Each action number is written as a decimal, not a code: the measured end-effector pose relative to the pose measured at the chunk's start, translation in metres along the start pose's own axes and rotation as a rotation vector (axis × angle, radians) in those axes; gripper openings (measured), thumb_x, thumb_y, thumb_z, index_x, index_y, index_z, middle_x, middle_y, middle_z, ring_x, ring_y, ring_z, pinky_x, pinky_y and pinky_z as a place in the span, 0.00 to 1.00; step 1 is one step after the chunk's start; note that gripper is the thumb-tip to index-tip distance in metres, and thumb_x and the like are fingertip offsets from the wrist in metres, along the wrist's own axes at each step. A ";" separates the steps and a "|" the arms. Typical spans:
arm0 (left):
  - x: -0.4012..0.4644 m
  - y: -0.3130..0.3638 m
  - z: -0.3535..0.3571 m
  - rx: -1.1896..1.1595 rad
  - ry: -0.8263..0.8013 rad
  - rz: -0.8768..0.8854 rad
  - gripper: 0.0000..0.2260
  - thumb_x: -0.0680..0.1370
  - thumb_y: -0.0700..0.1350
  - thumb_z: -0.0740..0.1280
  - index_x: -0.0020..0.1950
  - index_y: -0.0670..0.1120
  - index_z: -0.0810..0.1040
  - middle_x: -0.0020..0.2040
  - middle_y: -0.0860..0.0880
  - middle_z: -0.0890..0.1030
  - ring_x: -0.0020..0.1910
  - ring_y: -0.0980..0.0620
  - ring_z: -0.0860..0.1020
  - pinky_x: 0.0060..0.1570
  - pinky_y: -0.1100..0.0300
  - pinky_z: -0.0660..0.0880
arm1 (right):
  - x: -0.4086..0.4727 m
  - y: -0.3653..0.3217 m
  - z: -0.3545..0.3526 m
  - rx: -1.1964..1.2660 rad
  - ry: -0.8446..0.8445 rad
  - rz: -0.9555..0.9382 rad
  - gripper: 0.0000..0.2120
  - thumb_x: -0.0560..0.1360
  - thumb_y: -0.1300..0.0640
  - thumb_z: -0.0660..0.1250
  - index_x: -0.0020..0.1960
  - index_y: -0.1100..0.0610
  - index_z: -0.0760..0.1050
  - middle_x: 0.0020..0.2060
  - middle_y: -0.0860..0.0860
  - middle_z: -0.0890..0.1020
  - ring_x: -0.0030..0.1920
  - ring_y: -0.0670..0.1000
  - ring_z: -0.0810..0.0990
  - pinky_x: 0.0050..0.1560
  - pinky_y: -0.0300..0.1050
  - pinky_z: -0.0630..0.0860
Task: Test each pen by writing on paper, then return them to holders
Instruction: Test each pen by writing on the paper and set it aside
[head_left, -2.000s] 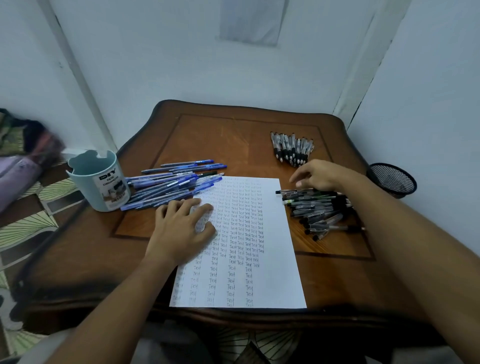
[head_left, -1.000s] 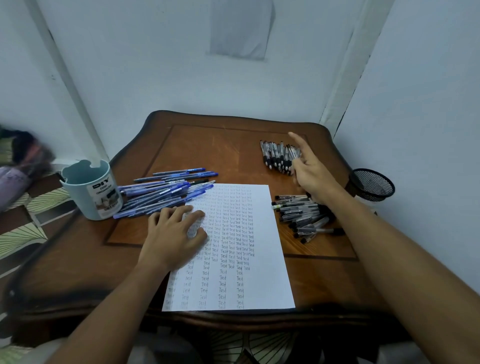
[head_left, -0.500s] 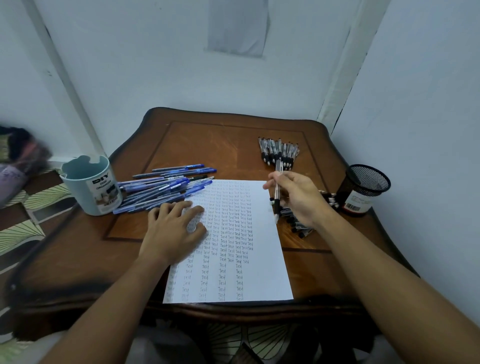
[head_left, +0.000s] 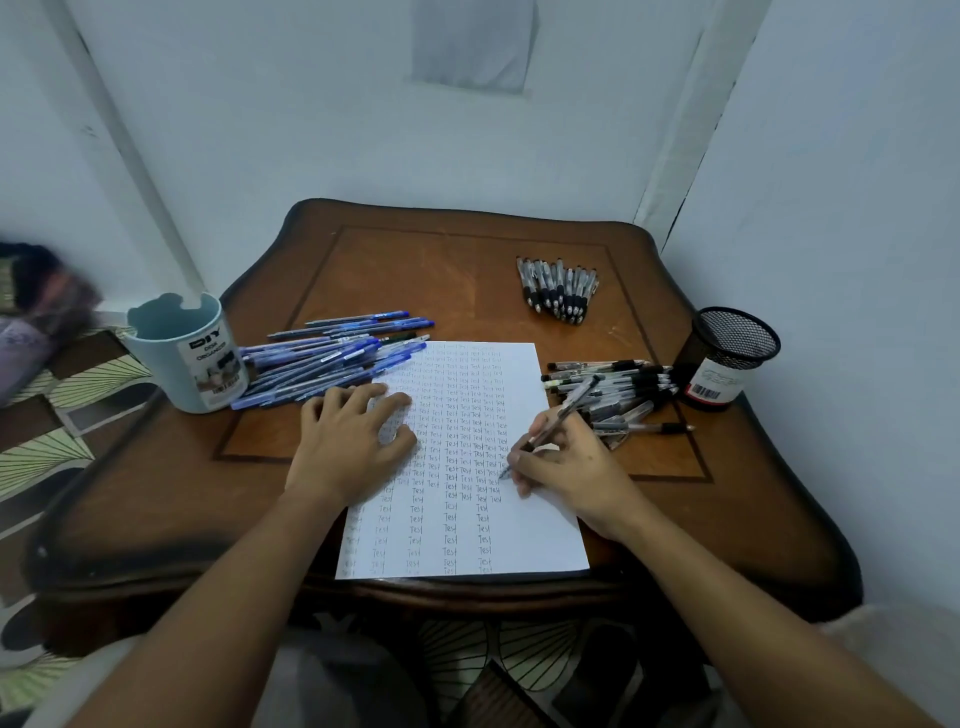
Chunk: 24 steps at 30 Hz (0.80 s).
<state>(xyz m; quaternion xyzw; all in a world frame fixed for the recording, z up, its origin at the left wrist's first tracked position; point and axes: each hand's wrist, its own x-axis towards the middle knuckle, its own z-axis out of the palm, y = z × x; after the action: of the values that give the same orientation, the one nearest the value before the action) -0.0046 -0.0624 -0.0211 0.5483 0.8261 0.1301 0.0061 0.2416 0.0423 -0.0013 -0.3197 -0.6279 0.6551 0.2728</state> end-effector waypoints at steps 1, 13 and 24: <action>0.000 0.000 0.000 -0.001 0.001 0.000 0.25 0.75 0.63 0.49 0.70 0.62 0.69 0.73 0.57 0.67 0.68 0.52 0.62 0.67 0.47 0.54 | -0.002 0.002 0.000 -0.016 0.002 -0.018 0.13 0.76 0.71 0.69 0.52 0.61 0.67 0.42 0.64 0.80 0.38 0.62 0.79 0.41 0.56 0.77; 0.000 0.000 0.000 -0.001 -0.003 0.001 0.27 0.75 0.64 0.48 0.71 0.62 0.68 0.74 0.57 0.66 0.69 0.52 0.61 0.68 0.47 0.54 | -0.005 0.014 -0.001 -0.088 0.027 -0.102 0.15 0.74 0.72 0.70 0.51 0.60 0.66 0.39 0.64 0.82 0.39 0.65 0.80 0.41 0.58 0.78; -0.001 -0.001 0.001 0.003 -0.001 0.001 0.28 0.74 0.65 0.46 0.71 0.62 0.68 0.73 0.57 0.67 0.69 0.52 0.62 0.69 0.47 0.55 | -0.005 0.015 0.001 -0.156 0.024 -0.102 0.14 0.73 0.68 0.71 0.50 0.58 0.66 0.40 0.63 0.82 0.38 0.62 0.80 0.41 0.55 0.79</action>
<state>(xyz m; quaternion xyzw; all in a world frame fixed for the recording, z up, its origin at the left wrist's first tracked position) -0.0052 -0.0631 -0.0224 0.5487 0.8261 0.1285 0.0058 0.2444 0.0366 -0.0158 -0.3153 -0.6893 0.5855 0.2875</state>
